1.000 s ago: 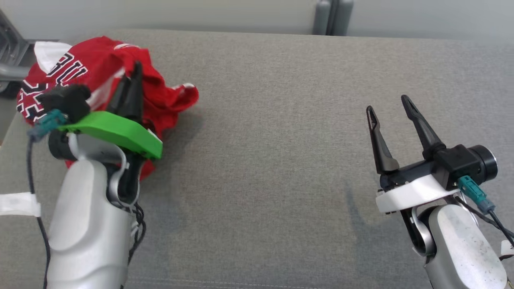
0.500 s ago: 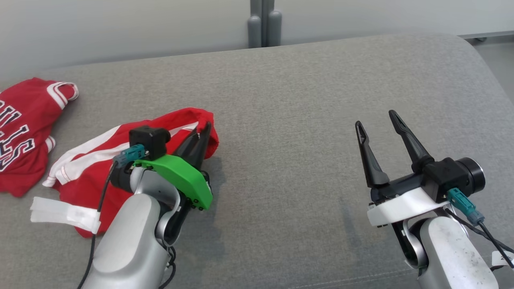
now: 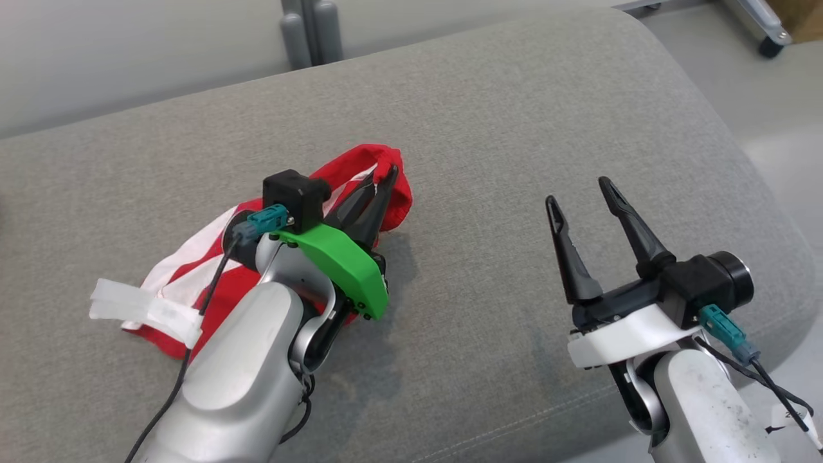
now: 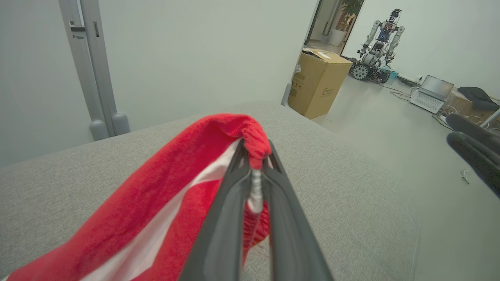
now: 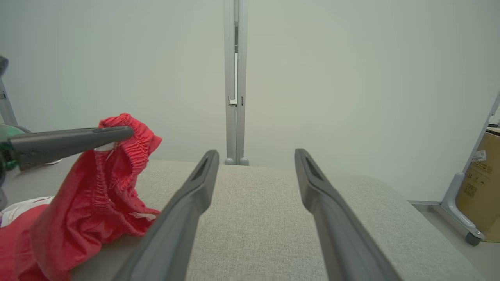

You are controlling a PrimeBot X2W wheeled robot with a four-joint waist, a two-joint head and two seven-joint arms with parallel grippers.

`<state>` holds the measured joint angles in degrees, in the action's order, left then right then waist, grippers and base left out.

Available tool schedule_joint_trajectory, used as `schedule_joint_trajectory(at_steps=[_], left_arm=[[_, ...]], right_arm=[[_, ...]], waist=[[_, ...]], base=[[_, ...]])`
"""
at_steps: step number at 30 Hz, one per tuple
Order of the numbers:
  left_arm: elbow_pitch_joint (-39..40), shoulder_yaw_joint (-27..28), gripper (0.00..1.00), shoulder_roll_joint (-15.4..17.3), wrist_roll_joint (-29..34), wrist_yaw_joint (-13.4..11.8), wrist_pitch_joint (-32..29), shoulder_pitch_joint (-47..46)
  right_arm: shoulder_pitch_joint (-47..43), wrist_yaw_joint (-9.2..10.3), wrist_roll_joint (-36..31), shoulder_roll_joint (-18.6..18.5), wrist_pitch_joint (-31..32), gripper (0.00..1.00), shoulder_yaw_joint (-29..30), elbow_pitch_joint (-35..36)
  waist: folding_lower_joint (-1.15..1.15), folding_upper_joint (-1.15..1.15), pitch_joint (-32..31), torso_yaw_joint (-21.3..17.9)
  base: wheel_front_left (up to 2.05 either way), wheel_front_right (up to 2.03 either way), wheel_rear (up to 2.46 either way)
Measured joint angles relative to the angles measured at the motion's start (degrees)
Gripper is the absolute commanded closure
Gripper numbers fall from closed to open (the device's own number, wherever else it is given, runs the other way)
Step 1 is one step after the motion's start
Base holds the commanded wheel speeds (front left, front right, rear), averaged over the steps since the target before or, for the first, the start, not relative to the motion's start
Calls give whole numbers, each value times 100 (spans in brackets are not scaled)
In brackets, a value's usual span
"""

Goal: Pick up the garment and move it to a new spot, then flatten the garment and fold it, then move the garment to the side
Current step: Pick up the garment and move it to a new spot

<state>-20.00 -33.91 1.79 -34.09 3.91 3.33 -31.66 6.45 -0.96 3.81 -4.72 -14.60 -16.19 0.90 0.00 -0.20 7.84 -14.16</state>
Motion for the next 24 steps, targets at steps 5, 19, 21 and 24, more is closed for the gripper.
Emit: schedule_joint_trajectory(at_steps=[5,19,21,24], left_arm=[[-243,-157,58,9,111,-221,58,-2],[-371,-1478,0,69,-455,-165,163,-1],[-423,-1463,0,69,-455,-193,200,-10],[-535,-1416,0,71,-455,-250,296,-34]], right_arm=[[62,-105,92,107,0,0,-218,-64],[225,12,191,111,0,0,100,-382],[225,10,258,115,0,0,110,-442],[221,2,445,120,0,0,169,-580]], waist=[[0,0,173,-371],[0,0,561,-837],[0,0,549,-772],[0,0,520,-650]], base=[[0,0,0],[0,0,0],[0,0,0],[0,0,0]])
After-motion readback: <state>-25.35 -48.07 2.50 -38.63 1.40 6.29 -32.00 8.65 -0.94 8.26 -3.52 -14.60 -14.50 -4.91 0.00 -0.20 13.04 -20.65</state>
